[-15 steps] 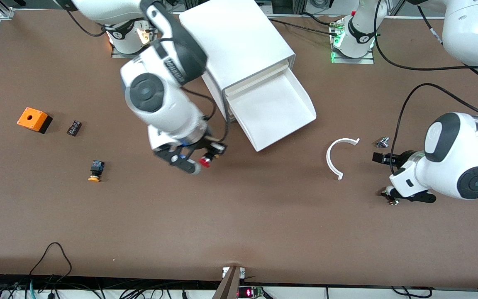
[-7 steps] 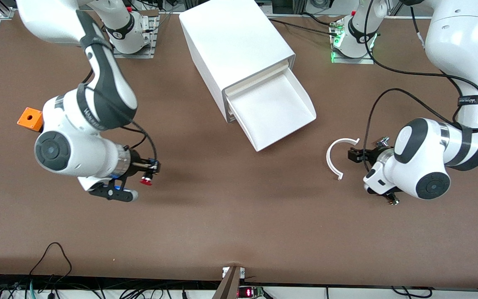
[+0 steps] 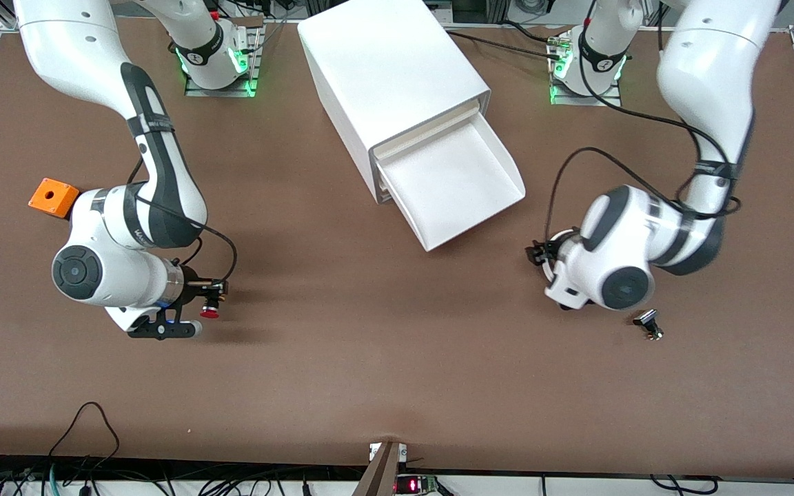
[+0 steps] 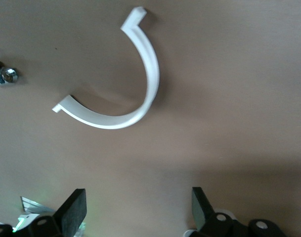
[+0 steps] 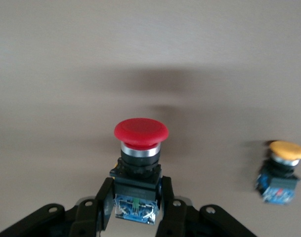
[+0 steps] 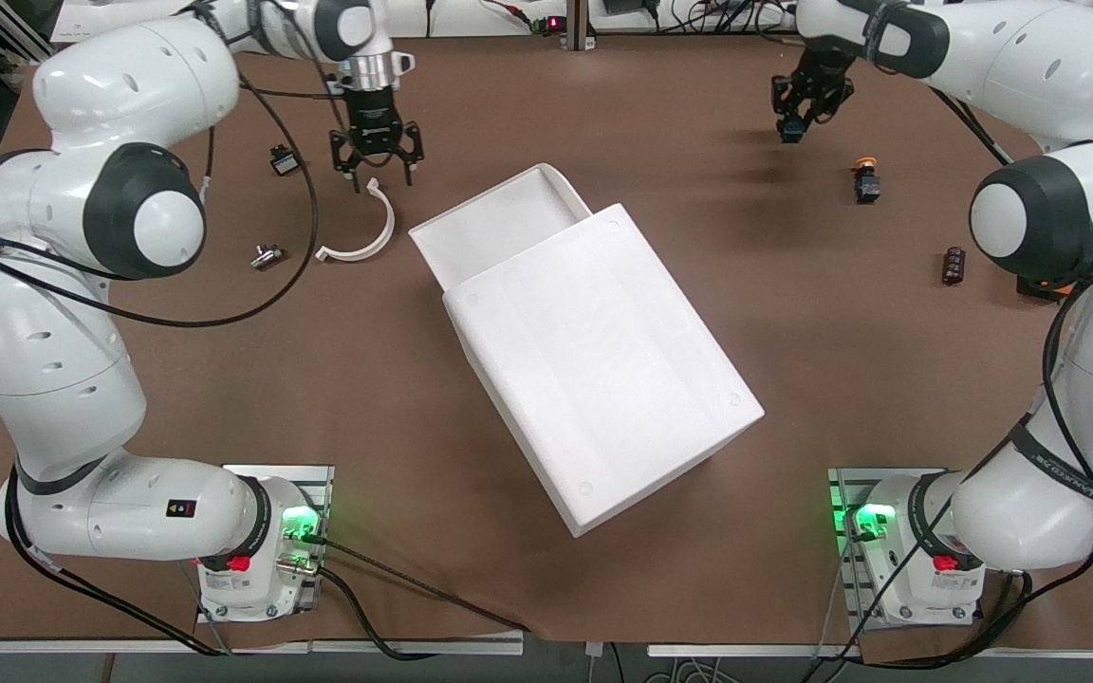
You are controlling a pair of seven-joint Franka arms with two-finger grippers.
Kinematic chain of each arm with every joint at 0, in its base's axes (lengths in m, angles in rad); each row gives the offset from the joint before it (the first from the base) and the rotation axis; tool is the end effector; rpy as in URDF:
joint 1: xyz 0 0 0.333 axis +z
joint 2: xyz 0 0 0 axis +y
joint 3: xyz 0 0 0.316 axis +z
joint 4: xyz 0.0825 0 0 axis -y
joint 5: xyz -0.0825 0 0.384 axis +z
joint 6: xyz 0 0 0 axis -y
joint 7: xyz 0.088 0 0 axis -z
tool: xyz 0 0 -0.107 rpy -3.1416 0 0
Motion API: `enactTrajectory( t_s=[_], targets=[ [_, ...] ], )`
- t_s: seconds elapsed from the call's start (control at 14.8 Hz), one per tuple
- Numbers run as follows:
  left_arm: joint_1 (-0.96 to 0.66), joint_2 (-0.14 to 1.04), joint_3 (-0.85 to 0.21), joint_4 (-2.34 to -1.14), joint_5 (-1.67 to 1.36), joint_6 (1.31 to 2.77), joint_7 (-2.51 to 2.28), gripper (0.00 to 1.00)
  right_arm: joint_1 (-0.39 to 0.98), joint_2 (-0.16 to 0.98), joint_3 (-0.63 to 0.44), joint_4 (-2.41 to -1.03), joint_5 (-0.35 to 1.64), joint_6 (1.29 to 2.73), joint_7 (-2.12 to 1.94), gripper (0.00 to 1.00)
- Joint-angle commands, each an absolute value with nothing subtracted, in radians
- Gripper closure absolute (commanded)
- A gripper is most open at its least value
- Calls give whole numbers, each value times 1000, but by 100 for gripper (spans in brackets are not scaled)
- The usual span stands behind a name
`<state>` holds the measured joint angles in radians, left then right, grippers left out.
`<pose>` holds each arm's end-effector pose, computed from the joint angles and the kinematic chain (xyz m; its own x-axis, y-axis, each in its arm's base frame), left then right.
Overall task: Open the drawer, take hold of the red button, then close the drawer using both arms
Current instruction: 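Set the red button by the yellow button while the left gripper pushes drawer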
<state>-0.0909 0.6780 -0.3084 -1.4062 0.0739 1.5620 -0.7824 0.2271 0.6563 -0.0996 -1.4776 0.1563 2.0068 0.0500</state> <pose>0.6250 -0.2174 0.2890 0.8197 0.3874 -0.4219 0.3101 -0.9194 -0.2418 0.6926 0.1096 0.2823 0.9915 0.0235 -0.1279 0.0153 -0.9977 -0.0653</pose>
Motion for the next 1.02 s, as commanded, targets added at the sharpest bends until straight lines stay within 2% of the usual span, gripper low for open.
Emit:
enactTrajectory(
  t_s=[0.0,0.41,0.75,0.81,0.88,0.95],
  targets=[
    [-116,618,-301,-1474,106,1617,-842,6,193,589,-95,-1662,201,2140,-44,100],
    [-173,509,-302,-1687,106,1844,-959,4,170,600,-95,-1756,233,2233,-72,100],
    [-179,474,-351,-1741,103,1891,-1043,4,170,630,-95,-1755,236,2255,-78,100],
    [-179,462,-363,-1761,103,1908,-1060,4,172,630,-94,-1750,236,2253,-78,78],
    [-179,457,-379,-1784,103,1933,-1077,4,172,630,-94,-1747,236,2253,-77,38],
    [-179,456,-390,-1796,103,1940,-1094,4,170,627,-92,-1744,238,2253,-75,2]
  ],
)
